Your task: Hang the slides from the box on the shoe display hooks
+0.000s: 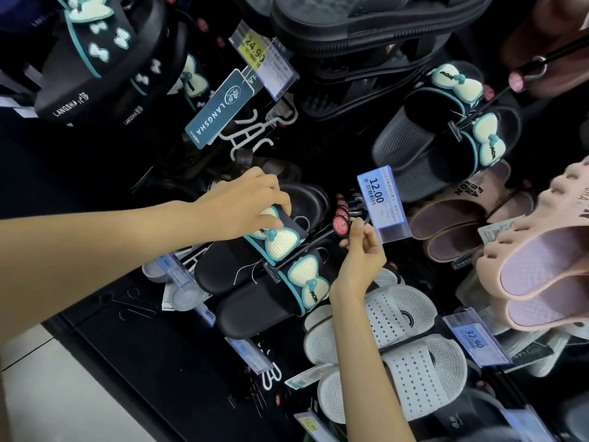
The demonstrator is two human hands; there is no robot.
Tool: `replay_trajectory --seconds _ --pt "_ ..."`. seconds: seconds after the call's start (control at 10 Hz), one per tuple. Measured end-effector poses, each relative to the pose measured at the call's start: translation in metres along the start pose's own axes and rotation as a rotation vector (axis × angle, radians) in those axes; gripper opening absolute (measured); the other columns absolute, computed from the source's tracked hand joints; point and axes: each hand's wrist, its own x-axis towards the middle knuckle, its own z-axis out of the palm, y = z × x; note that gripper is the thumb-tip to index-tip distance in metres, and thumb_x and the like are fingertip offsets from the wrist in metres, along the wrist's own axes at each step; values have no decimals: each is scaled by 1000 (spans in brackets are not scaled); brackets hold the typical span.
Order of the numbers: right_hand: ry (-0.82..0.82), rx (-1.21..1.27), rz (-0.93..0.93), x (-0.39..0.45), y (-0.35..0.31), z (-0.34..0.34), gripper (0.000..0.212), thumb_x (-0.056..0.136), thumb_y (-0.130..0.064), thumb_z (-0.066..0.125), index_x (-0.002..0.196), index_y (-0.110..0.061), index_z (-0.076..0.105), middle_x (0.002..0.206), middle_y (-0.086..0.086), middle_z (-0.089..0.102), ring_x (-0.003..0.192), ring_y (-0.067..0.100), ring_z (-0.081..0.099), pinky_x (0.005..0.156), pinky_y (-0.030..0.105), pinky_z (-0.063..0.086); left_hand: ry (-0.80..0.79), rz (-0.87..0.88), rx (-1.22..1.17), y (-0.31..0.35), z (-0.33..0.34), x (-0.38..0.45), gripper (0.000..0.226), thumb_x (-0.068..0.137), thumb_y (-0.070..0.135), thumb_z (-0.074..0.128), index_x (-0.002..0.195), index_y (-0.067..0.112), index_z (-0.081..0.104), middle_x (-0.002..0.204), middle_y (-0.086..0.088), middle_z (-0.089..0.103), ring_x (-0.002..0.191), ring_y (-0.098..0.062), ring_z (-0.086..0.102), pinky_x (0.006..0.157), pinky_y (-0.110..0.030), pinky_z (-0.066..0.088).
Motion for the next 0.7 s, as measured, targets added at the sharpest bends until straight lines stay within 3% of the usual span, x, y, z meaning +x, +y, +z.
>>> replay_trajectory --seconds 0.2,0.3,0.4,0.5,0.6,0.7 --pt "-96 -80 12 -3 -13 -12 14 93 -15 67 84 -9 58 65 -8 55 57 6 51 74 21 47 -20 -18 -11 6 -7 -5 31 90 46 61 118 33 60 110 11 49 113 -8 35 85 -43 49" --pt "-199 -159 23 -4 -19 -20 15 89 -14 71 98 -5 63 75 -6 66 66 7 60 81 30 52 -12 -37 8 11 -10 -6 31 89 44 64 117 31 61 110 8 50 112 -12 37 88 -43 47" --pt "-227 -184 55 -10 -24 -29 23 90 -11 70 112 -12 62 85 -2 71 68 5 64 77 27 52 -5 -42 41 15 -11 -9 33 88 44 64 118 30 60 108 8 50 112 -13 37 87 -42 48" --pt "-212 -180 42 -19 -25 -39 18 91 -11 67 107 -18 64 85 -1 70 70 5 65 77 30 54 -41 -38 84 22 -14 -13 36 89 42 65 122 31 58 111 9 49 111 -12 38 86 -42 49" --pt "-248 -202 -6 -33 -28 -41 12 88 -20 68 100 -22 65 85 1 70 76 11 67 85 41 58 -52 -24 117 29 -20 -18 38 91 36 64 127 33 54 119 12 47 102 -10 45 81 -35 49" --pt "-373 -236 -64 -40 -31 -34 9 89 -17 68 97 -19 67 88 2 71 82 16 68 84 38 57 -17 -28 156 32 -27 -23 39 92 33 62 130 32 51 120 11 47 92 -12 55 81 -38 51"
